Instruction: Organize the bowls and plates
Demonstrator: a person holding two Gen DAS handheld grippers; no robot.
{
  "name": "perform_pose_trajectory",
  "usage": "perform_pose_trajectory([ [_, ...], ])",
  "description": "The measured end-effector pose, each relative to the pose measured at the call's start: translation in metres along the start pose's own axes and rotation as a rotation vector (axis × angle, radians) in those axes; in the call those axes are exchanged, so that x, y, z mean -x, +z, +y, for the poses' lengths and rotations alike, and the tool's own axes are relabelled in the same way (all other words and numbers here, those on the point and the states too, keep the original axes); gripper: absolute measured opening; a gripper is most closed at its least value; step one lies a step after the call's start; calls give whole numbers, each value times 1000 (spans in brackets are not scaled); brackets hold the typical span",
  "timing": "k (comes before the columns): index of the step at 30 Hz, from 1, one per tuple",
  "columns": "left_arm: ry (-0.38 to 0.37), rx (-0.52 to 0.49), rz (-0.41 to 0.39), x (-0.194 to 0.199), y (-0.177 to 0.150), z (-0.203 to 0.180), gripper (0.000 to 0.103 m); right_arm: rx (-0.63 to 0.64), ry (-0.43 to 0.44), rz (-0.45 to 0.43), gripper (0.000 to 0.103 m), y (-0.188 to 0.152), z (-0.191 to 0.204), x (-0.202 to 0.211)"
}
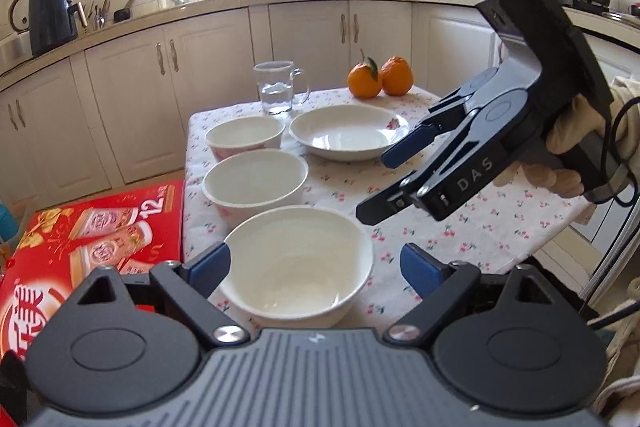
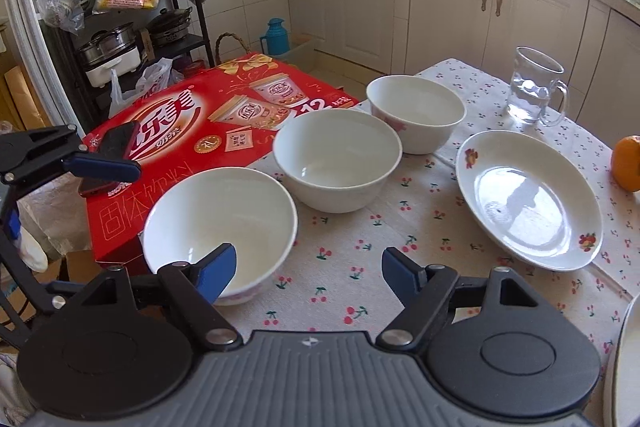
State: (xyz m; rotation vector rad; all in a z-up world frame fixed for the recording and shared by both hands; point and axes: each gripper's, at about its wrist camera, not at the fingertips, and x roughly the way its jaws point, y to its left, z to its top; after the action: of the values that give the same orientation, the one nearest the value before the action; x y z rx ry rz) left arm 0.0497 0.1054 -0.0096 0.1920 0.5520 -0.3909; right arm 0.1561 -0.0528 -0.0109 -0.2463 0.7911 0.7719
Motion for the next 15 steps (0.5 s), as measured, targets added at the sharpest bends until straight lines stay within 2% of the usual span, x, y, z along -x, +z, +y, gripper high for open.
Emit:
perform_pose_trajectory([
  [6, -10, -21, -15, -35, 29, -36, 91, 13, -94, -15, 92, -3, -36, 23],
  [10, 54, 0, -2, -63, 49, -59, 92, 17, -138, -21, 99, -2, -70, 35],
  [15, 129, 89, 49, -101, 65, -71, 92, 15, -141, -7, 100, 5, -115, 41],
])
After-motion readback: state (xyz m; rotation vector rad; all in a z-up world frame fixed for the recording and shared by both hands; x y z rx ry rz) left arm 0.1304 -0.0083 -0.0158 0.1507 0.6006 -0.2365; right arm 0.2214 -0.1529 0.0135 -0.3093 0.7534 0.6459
